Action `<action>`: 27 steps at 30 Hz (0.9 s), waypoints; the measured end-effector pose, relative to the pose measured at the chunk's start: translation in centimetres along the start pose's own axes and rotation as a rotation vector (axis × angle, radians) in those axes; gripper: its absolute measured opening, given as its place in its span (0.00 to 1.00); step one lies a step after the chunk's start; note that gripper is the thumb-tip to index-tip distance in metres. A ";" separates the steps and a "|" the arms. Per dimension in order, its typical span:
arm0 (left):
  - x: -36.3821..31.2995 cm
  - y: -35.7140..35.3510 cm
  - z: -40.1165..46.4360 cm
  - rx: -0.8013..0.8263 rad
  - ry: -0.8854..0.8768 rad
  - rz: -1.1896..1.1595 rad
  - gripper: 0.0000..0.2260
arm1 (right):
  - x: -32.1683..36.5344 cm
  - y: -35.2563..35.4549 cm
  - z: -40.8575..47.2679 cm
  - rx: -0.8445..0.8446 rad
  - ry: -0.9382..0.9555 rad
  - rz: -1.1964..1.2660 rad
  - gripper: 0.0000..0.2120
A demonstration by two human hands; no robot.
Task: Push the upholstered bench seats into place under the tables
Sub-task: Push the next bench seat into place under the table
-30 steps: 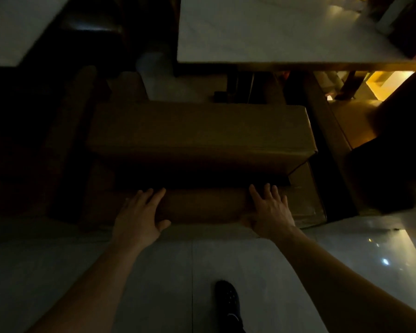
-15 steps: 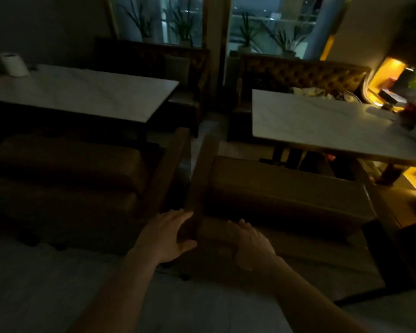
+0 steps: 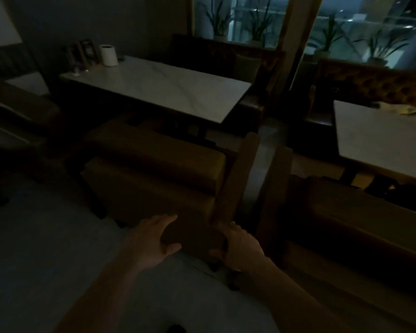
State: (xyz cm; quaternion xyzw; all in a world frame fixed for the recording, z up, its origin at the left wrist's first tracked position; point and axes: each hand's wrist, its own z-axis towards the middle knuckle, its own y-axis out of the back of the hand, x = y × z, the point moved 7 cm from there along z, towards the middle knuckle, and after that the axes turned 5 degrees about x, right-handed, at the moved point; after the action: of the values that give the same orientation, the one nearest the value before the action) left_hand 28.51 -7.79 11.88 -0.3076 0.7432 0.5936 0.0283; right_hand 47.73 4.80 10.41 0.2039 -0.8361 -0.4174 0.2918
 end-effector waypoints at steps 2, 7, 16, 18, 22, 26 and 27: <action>3.7 1.0 1.1 -0.009 0.024 0.016 0.42 | 2.4 -0.4 3.7 0.010 0.010 0.019 0.39; 12.1 5.6 6.0 -0.012 0.043 0.065 0.39 | 7.0 0.1 12.3 0.034 -0.017 0.074 0.40; 22.5 10.9 15.7 -0.017 0.041 0.177 0.35 | 9.6 0.7 22.3 -0.027 -0.170 0.017 0.41; 24.8 11.0 18.5 -0.024 0.022 0.181 0.36 | 9.8 0.4 23.8 -0.035 -0.225 0.003 0.43; 28.2 10.2 23.8 0.022 -0.080 0.259 0.38 | 9.7 -1.3 26.6 -0.020 -0.354 -0.011 0.49; 30.6 10.1 27.8 -0.001 -0.185 0.343 0.40 | 9.1 -3.4 28.4 -0.026 -0.532 0.022 0.51; 31.6 9.8 28.5 0.003 -0.196 0.362 0.40 | 9.1 -3.8 28.7 -0.047 -0.563 -0.002 0.51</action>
State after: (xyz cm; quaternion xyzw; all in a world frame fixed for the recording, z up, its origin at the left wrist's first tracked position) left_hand -11.05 5.49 -0.82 -0.1097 0.7809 0.6149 -0.0059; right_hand 22.45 13.94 -3.57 0.0737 -0.8743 -0.4769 0.0522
